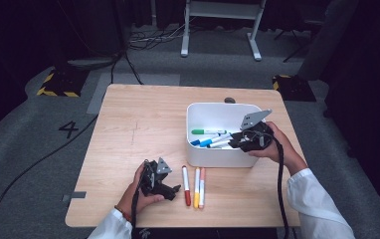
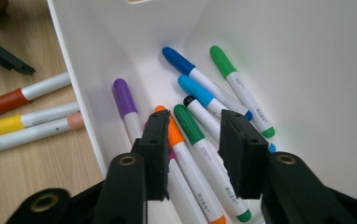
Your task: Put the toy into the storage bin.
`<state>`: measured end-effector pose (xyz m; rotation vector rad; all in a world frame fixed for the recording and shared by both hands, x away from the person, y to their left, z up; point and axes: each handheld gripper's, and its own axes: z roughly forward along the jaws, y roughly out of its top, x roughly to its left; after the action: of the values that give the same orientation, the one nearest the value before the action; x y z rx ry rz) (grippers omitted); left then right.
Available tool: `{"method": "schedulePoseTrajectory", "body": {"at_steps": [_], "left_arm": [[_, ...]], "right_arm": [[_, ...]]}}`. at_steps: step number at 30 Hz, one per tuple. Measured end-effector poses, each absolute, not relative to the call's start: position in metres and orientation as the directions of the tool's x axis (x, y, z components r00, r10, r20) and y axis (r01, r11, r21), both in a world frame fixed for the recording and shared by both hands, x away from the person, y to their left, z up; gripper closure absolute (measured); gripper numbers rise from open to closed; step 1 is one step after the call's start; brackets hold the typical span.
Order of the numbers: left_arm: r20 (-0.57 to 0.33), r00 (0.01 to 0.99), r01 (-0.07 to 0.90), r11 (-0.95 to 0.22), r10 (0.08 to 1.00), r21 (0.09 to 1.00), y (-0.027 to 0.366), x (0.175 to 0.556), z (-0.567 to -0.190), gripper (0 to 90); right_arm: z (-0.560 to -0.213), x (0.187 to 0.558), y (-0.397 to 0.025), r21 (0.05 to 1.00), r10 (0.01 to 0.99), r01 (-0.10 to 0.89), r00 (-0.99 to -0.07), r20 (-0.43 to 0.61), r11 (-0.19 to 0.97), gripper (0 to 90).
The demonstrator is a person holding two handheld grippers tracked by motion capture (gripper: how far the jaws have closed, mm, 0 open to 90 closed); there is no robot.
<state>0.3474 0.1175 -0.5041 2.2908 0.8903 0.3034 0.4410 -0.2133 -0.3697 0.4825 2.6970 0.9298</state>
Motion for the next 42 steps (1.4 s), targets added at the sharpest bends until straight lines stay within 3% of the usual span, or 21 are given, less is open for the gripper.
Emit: {"method": "schedulePoseTrajectory", "body": {"at_steps": [3,12,16,29,42], "left_arm": [[-0.019,0.742,0.519,-0.556,0.67,0.65,0.117,0.347,-0.504,0.3],[-0.02,0.742,0.519,-0.555,0.67,0.65,0.117,0.347,-0.504,0.3],[-0.02,0.742,0.519,-0.555,0.67,0.65,0.117,0.347,-0.504,0.4],[-0.02,0.742,0.519,-0.555,0.67,0.65,0.117,0.347,-0.504,0.4],[-0.02,0.742,0.519,-0.555,0.67,0.65,0.117,0.347,-0.504,0.4]], "right_arm": [[-0.369,0.439,-0.216,0.665,0.405,0.228,-0.906,-0.122,0.711,58.1],[-0.36,0.425,-0.232,0.792,0.523,0.247,-0.846,-0.106,0.559,30.8],[-0.353,0.414,-0.242,0.831,0.578,0.238,-0.807,-0.118,0.502,25.6],[-0.348,0.352,-0.258,0.902,0.623,0.134,-0.764,-0.17,0.411,29.3],[-0.411,0.318,-0.217,0.883,0.547,0.155,-0.827,-0.128,0.442,30.6]]}}
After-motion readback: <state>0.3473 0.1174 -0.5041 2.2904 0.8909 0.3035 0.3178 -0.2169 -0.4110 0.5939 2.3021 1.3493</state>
